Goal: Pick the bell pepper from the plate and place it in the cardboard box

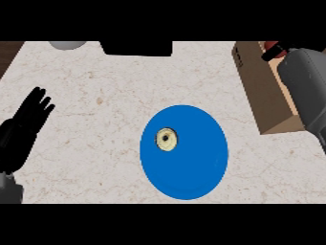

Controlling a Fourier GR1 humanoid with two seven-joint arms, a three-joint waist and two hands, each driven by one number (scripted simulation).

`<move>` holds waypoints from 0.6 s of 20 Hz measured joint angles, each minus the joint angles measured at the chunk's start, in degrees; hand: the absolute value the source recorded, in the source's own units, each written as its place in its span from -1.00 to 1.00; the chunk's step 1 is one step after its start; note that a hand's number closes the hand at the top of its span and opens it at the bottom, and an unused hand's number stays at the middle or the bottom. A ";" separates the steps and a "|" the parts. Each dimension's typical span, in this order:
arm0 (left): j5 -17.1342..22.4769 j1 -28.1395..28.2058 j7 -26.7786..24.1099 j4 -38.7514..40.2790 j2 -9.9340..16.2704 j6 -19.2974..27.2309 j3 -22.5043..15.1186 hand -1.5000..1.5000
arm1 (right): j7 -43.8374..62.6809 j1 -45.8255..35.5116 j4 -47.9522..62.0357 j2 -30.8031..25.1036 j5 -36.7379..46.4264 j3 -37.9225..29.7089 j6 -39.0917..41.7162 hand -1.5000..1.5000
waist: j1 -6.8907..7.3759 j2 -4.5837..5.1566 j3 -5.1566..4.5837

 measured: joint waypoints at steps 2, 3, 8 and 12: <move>-0.04 -0.25 0.46 0.04 0.17 0.14 0.10 0.00 | 0.35 0.45 0.77 -0.81 -1.87 -1.82 0.45 -1.00 | -0.04 -0.23 -0.14; 0.31 -0.54 0.82 -0.10 0.48 -0.05 0.35 0.00 | 0.12 0.71 1.21 -1.16 -2.68 -2.54 0.69 -1.00 | 0.01 -0.33 -0.21; -0.41 -0.67 0.42 0.32 -0.02 0.53 0.13 0.00 | -6.43 4.22 1.72 -0.56 -5.95 -4.53 -1.54 -1.00 | -0.21 -0.15 0.00; -0.44 0.27 0.19 -0.19 0.04 0.23 0.18 0.00 | -10.72 5.84 -0.97 1.23 -8.51 -6.21 -8.58 -1.00 | -0.28 -0.13 0.14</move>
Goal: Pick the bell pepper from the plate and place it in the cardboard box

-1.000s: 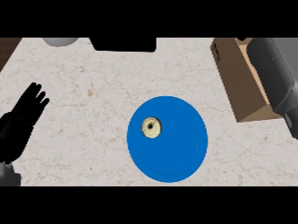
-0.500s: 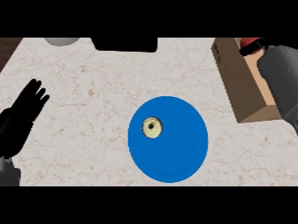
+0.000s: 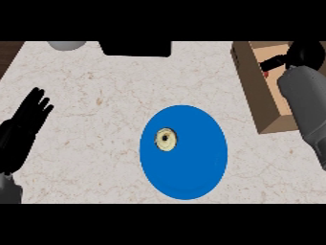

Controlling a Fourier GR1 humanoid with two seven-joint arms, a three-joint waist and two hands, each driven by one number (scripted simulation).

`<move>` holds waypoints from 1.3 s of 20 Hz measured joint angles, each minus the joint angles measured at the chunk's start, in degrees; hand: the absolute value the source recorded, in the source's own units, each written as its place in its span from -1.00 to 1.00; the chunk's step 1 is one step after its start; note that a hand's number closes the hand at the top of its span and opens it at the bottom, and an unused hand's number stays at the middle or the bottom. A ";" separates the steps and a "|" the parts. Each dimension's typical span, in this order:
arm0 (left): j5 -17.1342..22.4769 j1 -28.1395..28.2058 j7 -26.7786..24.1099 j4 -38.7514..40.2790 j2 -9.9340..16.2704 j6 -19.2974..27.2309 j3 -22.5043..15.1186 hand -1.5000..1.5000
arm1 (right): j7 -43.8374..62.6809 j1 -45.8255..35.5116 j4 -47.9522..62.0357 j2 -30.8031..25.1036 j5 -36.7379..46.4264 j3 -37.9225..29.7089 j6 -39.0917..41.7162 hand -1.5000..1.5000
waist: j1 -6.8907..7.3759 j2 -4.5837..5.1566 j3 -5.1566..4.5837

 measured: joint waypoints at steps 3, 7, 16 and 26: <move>0.08 0.61 0.02 -0.09 -0.40 0.19 0.00 0.00 | -2.79 0.25 -3.70 0.90 -3.61 -2.85 -6.24 -1.00 | -0.41 -0.14 0.05; -0.08 1.21 -0.24 -0.21 -0.41 0.38 0.35 0.00 | -6.96 1.83 -8.46 2.11 -9.10 -6.48 -12.65 -1.00 | -1.09 -0.38 0.04; -0.65 1.84 -0.91 0.77 -0.39 0.94 1.28 0.00 | -13.35 12.13 -25.87 2.44 -21.87 -9.25 -8.58 -1.00 | -2.97 -1.07 -0.06; -0.05 2.65 0.23 -1.32 -0.42 0.54 1.53 0.00 | -11.34 30.47 -51.26 1.52 -31.63 -6.77 4.59 -1.00 | -2.73 -0.95 -0.07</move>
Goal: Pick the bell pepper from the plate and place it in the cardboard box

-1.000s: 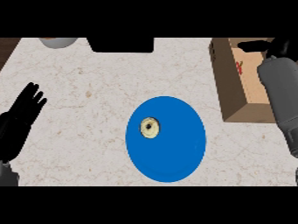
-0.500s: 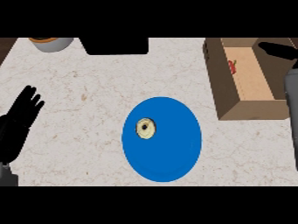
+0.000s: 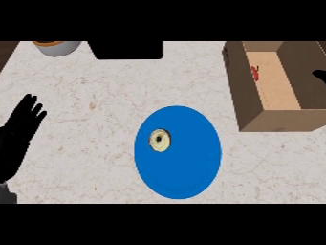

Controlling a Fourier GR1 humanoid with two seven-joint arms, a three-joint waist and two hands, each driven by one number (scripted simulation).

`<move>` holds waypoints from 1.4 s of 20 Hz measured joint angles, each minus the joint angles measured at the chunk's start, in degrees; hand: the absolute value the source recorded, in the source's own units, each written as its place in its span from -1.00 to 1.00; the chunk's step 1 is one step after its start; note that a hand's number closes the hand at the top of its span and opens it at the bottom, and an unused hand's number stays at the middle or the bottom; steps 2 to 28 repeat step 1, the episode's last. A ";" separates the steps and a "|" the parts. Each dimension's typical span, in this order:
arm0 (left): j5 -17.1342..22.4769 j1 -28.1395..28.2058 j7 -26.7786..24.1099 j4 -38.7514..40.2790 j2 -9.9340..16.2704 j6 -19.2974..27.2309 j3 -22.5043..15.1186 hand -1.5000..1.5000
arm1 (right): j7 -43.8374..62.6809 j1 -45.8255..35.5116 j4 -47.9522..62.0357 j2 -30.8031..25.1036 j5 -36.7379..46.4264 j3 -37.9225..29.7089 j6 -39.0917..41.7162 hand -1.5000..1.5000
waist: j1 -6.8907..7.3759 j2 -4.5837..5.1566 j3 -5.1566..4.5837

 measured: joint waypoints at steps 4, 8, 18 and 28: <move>-0.04 -0.38 0.45 -0.07 0.13 0.08 0.02 0.00 | 0.94 1.20 -1.53 0.00 -0.08 0.74 0.29 -1.00 | 0.11 0.04 0.00; -0.04 -0.38 0.45 -0.07 0.13 0.08 0.02 0.00 | 0.94 1.20 -1.53 0.00 -0.08 0.74 0.29 -1.00 | 0.11 0.04 0.00; -0.04 -0.38 0.45 -0.07 0.13 0.08 0.02 0.00 | 0.94 1.20 -1.53 0.00 -0.08 0.74 0.29 -1.00 | 0.11 0.04 0.00; -0.04 -0.38 0.45 -0.07 0.13 0.08 0.02 0.00 | 0.94 1.20 -1.53 0.00 -0.08 0.74 0.29 -1.00 | 0.11 0.04 0.00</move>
